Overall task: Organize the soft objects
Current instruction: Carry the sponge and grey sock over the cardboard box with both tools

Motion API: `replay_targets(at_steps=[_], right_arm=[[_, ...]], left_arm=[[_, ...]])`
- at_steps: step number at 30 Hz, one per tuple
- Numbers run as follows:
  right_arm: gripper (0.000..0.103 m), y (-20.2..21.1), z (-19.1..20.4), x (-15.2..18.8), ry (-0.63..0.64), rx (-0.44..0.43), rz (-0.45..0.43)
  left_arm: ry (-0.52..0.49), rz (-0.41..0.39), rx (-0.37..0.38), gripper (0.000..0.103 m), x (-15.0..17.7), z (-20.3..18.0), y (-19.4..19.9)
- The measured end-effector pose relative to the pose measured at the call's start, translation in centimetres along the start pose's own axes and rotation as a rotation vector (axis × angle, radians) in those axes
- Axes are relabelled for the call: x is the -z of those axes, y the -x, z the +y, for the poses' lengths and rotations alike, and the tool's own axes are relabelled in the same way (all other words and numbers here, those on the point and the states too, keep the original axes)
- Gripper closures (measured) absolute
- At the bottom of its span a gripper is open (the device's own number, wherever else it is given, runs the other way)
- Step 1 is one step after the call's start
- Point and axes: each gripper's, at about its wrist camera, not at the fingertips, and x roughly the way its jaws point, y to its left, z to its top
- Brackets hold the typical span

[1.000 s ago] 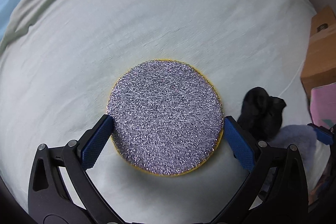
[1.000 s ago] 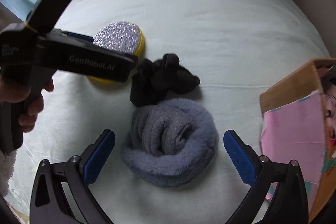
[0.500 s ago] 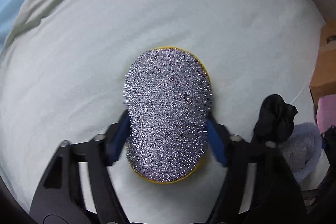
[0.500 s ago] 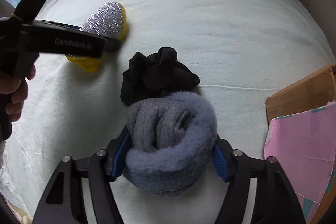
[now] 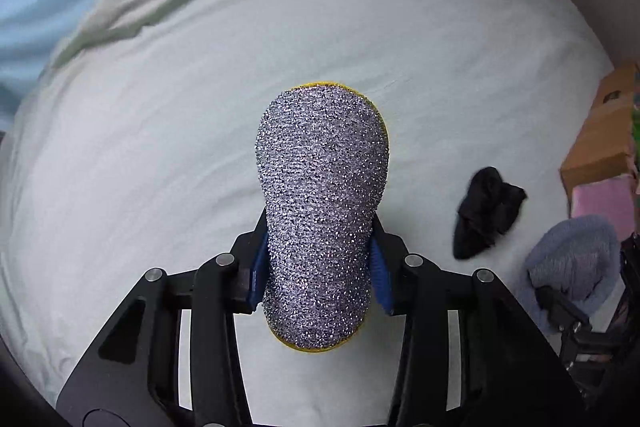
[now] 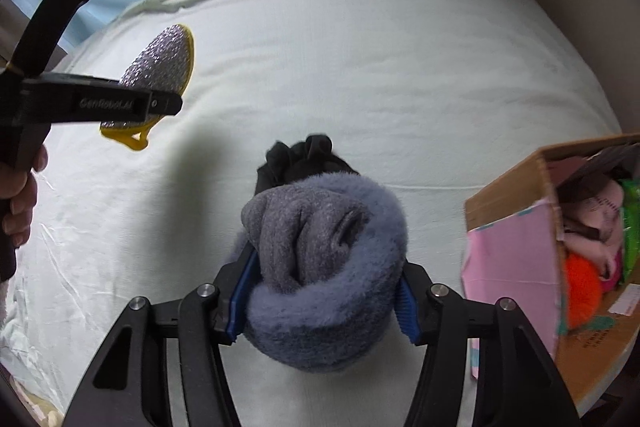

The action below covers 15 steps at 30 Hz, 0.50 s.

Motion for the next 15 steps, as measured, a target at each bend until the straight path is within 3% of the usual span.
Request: replay_targets(at_steps=[15], right_arm=[[0.049,14.6,0.9,2.6,-0.005,-0.054,-0.155]], left_arm=[[0.096,-0.135,-0.011,0.065,8.2,-2.0,16.9]])
